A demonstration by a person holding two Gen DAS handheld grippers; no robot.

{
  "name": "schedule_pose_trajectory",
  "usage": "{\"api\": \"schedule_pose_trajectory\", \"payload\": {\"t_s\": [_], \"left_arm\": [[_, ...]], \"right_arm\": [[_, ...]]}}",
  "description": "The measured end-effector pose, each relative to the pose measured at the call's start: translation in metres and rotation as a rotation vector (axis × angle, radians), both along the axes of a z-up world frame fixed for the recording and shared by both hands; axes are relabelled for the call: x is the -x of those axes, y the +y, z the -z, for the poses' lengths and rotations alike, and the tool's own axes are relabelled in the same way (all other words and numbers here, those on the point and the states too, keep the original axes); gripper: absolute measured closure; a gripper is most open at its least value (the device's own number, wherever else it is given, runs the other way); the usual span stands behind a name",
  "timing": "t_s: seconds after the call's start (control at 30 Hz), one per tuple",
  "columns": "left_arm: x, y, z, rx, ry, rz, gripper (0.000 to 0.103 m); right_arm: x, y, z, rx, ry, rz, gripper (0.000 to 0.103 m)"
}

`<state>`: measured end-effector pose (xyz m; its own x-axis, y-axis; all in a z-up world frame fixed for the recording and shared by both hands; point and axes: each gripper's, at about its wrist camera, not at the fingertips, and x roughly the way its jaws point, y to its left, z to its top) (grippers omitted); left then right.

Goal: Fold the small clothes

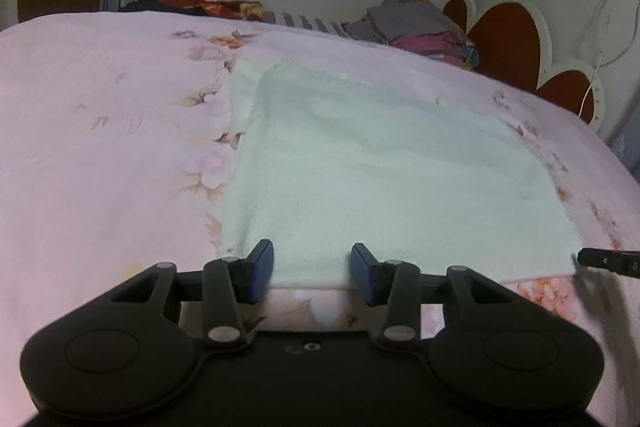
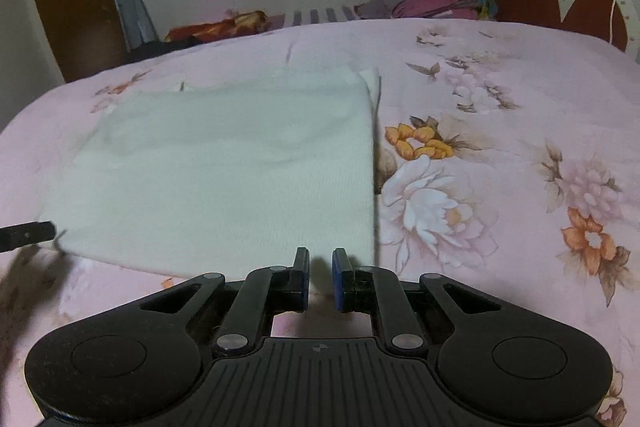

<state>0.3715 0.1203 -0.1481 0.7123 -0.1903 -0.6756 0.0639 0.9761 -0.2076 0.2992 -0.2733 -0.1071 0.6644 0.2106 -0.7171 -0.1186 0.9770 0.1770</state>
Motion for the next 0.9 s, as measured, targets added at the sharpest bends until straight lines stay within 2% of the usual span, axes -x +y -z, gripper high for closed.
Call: {"api": "schedule_pose_trajectory", "payload": {"t_s": [0.07, 0.2, 0.27, 0.37, 0.57, 0.77, 0.9], "left_arm": [[0.001, 0.001, 0.0, -0.007, 0.003, 0.002, 0.061], [0.007, 0.007, -0.012, 0.002, -0.024, -0.03, 0.058], [0.003, 0.01, -0.008, 0.01, -0.001, -0.038, 0.058], [-0.001, 0.009, 0.0, -0.006, 0.026, -0.026, 0.058], [-0.001, 0.007, -0.003, -0.023, 0.03, -0.03, 0.058], [0.017, 0.002, -0.018, -0.051, 0.015, -0.064, 0.056], [0.031, 0.002, -0.02, -0.001, 0.022, -0.105, 0.056]], "right_arm": [[-0.008, -0.002, 0.013, 0.027, 0.064, 0.01, 0.091], [-0.004, -0.007, 0.004, -0.013, 0.019, 0.009, 0.091], [-0.001, -0.008, 0.0, -0.031, -0.013, 0.005, 0.091], [-0.008, -0.005, 0.014, 0.005, 0.05, 0.005, 0.091], [-0.009, -0.007, 0.011, 0.001, 0.048, -0.001, 0.091], [0.016, -0.022, -0.017, -0.11, -0.07, 0.002, 0.091], [0.034, -0.026, -0.036, -0.156, -0.11, -0.005, 0.091]]}}
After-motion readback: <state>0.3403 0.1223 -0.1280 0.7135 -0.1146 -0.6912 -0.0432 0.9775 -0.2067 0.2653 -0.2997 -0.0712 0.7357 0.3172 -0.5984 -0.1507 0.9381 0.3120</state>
